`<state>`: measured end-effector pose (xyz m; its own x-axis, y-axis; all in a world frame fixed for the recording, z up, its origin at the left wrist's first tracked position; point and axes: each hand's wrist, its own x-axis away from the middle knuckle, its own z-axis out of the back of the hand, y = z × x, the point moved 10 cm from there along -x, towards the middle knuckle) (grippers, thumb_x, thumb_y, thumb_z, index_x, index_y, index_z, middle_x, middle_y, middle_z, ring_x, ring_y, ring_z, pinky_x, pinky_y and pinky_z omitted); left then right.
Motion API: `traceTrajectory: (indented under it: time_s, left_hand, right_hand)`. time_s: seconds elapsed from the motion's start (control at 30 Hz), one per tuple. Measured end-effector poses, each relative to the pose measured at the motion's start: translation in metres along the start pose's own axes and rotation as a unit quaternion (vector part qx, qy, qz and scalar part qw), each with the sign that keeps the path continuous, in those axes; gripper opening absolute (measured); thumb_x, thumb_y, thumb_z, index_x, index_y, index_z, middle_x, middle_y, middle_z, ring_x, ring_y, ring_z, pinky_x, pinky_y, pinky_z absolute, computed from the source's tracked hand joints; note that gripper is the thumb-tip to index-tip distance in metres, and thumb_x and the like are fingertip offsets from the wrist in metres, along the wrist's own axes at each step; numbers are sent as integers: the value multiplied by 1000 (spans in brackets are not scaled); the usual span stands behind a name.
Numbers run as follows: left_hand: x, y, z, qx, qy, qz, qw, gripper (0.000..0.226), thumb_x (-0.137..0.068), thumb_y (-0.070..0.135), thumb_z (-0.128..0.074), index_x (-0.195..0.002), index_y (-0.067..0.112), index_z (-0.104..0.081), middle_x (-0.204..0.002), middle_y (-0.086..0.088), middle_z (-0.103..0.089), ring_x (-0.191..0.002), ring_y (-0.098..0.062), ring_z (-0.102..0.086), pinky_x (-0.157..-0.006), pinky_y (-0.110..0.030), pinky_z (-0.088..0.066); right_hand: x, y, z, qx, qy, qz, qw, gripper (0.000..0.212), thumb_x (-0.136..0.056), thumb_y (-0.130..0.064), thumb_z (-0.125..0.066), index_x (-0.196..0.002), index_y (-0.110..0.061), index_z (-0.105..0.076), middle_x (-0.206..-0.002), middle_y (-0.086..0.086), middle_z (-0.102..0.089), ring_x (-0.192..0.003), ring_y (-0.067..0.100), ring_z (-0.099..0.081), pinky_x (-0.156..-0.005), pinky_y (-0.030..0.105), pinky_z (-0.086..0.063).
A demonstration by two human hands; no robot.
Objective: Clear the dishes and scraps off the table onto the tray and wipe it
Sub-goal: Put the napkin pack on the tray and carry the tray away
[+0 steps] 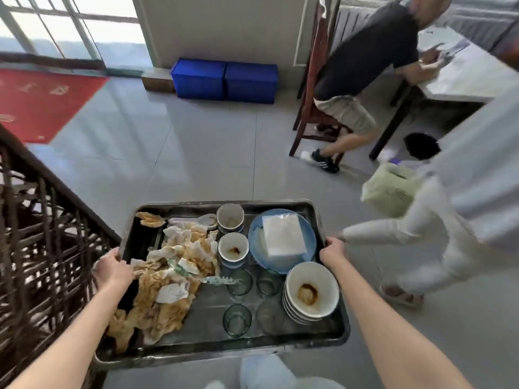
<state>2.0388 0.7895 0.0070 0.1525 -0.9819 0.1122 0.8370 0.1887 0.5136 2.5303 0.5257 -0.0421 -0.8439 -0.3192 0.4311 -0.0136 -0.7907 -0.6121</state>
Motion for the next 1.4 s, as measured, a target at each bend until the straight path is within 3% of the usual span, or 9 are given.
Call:
traceTrajectory:
  time_s: [0.17, 0.3, 0.43, 0.7, 0.8, 0.97, 1.13, 1.27, 1.4]
  left_hand:
    - [-82, 85, -37, -11, -10, 1, 1000, 25, -84, -4, -52, -106, -4, -64, -105, -31, -63, -101, -44, -57, -88, -43, -43]
    - [-146, 146, -64, 5, -6, 31, 999, 24, -86, -3, -49, -105, 0, -64, -103, -28, -64, -98, -44, -57, -84, -45, -46]
    - [-227, 215, -91, -12, -5, 22, 1000, 27, -87, -1, -51, -112, -2, -62, -108, -27, -63, -100, -43, -57, -87, -45, -46]
    - [-407, 352, -140, 2, -12, 0, 1000, 29, -87, -2, -50, -113, 0, -62, -106, -26, -64, -95, -43, -58, -83, -45, -47]
    - [-470, 401, -156, -9, -14, -7, 1000, 28, -87, -3, -50, -111, -1, -63, -107, -27, -63, -96, -44, -56, -85, -45, -45]
    - [-571, 482, -181, -18, -14, -11, 1000, 25, -88, -2, -50, -109, -4, -62, -108, -28, -62, -98, -44, -56, -86, -45, -45]
    - [-669, 558, -219, -14, -7, -1, 1000, 19, -84, -6, -50, -96, -1, -64, -97, -27, -64, -76, -35, -50, -75, -43, -45]
    - [-745, 615, -254, -5, -8, 26, 1000, 21, -84, -7, -49, -97, -2, -64, -101, -28, -63, -85, -41, -54, -80, -45, -46]
    - [-825, 683, -281, -7, -13, 24, 1000, 25, -85, -7, -47, -103, -2, -64, -103, -29, -63, -94, -45, -55, -84, -46, -46]
  right_hand:
    - [-99, -96, -2, 11, -17, 36, 999, 31, -82, 6, -49, -103, -9, -66, -106, 15, -67, -99, 32, -59, -87, 38, -46]
    - [-174, -171, -5, 21, -19, 38, 999, 33, -82, 2, -49, -107, -12, -65, -107, 14, -66, -99, 33, -59, -88, 38, -48]
    - [-247, -245, -18, 17, -22, 35, 999, 28, -83, 4, -48, -95, -16, -63, -104, 13, -66, -96, 32, -58, -88, 38, -48]
    - [-386, -391, -55, 5, 15, 3, 1000, 32, -85, 5, -46, -109, -8, -63, -112, 12, -64, -104, 31, -56, -94, 35, -43]
    - [-436, -450, -68, 11, 18, 0, 1000, 31, -85, 4, -44, -102, -10, -67, -107, 12, -65, -94, 28, -55, -86, 28, -42]
    - [-517, -549, -92, 22, 3, 14, 1000, 33, -84, 3, -45, -103, -11, -68, -107, 13, -65, -100, 31, -56, -85, 30, -43]
    - [-612, -638, -118, 28, -10, 28, 999, 34, -85, 4, -42, -102, -13, -67, -109, 15, -64, -106, 34, -55, -82, 28, -39]
    - [-687, -711, -132, 16, -10, 27, 999, 38, -88, 3, -40, -111, -13, -65, -115, 13, -62, -106, 31, -55, -85, 27, -40]
    - [-761, -784, -143, -11, -4, 8, 1000, 35, -93, -2, -37, -112, -12, -65, -114, 11, -62, -95, 25, -53, -76, 23, -38]
